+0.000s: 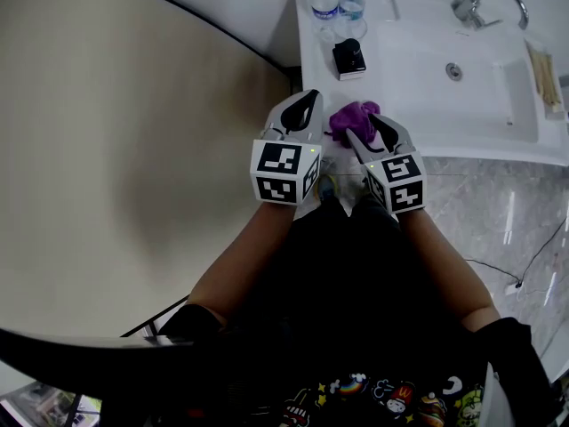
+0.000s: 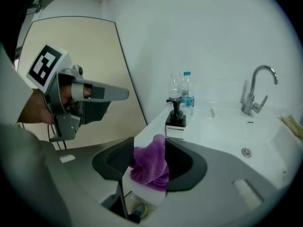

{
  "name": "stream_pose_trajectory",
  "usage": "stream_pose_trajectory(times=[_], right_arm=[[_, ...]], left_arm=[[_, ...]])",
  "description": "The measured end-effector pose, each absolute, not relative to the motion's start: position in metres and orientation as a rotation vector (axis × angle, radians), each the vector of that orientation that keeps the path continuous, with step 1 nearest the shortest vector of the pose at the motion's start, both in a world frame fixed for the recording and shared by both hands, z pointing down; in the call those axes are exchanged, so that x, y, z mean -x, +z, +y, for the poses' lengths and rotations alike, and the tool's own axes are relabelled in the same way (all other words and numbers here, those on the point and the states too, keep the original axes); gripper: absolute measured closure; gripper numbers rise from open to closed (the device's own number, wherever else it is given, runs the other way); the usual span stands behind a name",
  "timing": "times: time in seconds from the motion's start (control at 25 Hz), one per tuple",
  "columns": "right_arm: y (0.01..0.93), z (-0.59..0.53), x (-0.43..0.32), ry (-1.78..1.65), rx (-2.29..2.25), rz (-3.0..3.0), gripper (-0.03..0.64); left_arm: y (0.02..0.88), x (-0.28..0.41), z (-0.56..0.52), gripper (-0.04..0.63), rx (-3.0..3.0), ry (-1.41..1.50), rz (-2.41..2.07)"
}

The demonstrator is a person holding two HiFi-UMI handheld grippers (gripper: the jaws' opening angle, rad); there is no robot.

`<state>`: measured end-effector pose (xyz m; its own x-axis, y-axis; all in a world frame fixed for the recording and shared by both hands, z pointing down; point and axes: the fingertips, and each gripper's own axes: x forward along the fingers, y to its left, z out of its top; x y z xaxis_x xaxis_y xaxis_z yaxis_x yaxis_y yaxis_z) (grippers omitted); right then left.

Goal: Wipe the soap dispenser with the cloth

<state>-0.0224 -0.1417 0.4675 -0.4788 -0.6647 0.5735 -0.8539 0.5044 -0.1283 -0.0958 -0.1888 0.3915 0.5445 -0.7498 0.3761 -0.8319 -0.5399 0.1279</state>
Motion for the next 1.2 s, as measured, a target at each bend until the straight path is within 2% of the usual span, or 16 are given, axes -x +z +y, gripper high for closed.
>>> stream_pose_trajectory(times=[0.12,0.2,0.4,0.72,1.2], right_arm=[[0.445,-0.145,0.023,0.534,-1.283,-2.322,0.379],[0.423,-0.15,0.022,0.495,-1.347,-2.35,0.399],[0.359,-0.161,0.01,0.313,-1.577,-2.404,0.591],[0.31,-0.164,0.008,0.143,-1.658,-2.47,0.594],[0.311,-0.179,0.02,0.132,-1.672,-2.452,0.594]], left_arm=[[0.386,0.093,-0.183,0.595,-2.514,0.386,-1.296],[0.381,0.092,-0.18,0.595,-2.536,0.377,-1.284],[0.36,0.094,-0.18,0.595,-2.613,0.326,-1.295],[0.335,0.09,-0.18,0.595,-2.701,0.259,-1.306],[0.32,0.104,-0.193,0.595,-2.733,0.202,-1.339]])
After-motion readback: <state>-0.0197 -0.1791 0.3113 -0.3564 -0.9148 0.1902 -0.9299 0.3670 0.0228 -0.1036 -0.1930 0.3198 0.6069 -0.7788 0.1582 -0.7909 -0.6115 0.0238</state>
